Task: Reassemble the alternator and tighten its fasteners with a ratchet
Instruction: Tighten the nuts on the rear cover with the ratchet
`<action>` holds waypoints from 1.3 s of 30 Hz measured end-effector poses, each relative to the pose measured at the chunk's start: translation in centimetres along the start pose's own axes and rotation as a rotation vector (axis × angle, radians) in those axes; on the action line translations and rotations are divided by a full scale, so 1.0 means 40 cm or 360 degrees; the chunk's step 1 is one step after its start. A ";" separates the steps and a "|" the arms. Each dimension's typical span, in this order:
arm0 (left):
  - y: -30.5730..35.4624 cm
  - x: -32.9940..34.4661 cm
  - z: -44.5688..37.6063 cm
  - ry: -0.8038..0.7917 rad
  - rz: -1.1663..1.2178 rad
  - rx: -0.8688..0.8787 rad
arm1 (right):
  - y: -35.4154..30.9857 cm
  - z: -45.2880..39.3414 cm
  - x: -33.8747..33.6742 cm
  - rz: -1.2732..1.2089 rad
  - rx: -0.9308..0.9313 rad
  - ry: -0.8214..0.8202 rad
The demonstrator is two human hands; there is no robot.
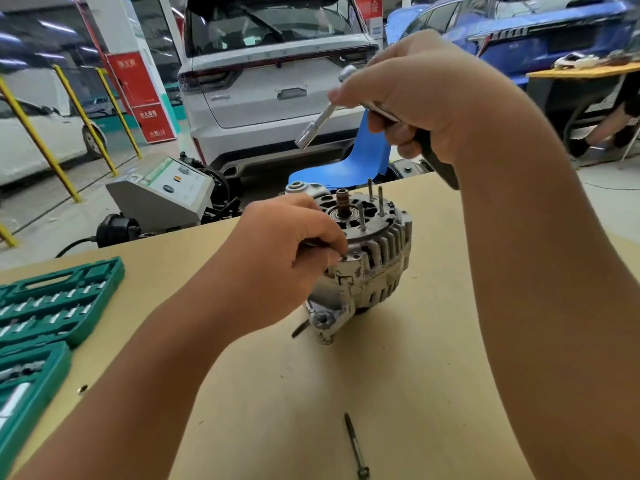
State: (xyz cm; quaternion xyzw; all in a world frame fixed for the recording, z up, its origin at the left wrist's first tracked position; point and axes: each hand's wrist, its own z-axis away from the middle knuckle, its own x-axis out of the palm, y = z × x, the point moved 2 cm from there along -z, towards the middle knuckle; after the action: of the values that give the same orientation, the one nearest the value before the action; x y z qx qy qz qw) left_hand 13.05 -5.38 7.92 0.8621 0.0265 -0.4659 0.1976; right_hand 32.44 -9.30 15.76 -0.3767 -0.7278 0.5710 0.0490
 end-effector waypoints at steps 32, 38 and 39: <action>0.037 0.100 0.004 0.0676 0.0456 0.0018 | -0.019 0.020 -0.027 -0.0025 -0.0169 0.0018; 0.040 0.104 0.003 0.0647 0.0318 0.0055 | -0.024 0.023 -0.028 -0.0042 -0.0188 -0.0022; 0.040 0.104 0.004 0.0633 0.0250 0.0081 | -0.024 0.024 -0.029 -0.0042 -0.0195 -0.0025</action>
State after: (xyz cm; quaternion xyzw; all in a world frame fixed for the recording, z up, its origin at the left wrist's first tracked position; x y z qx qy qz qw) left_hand 15.65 -7.48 4.96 0.9412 -0.0141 -0.2702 0.2022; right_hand 32.32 -10.83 16.70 -0.3648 -0.7666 0.5277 0.0278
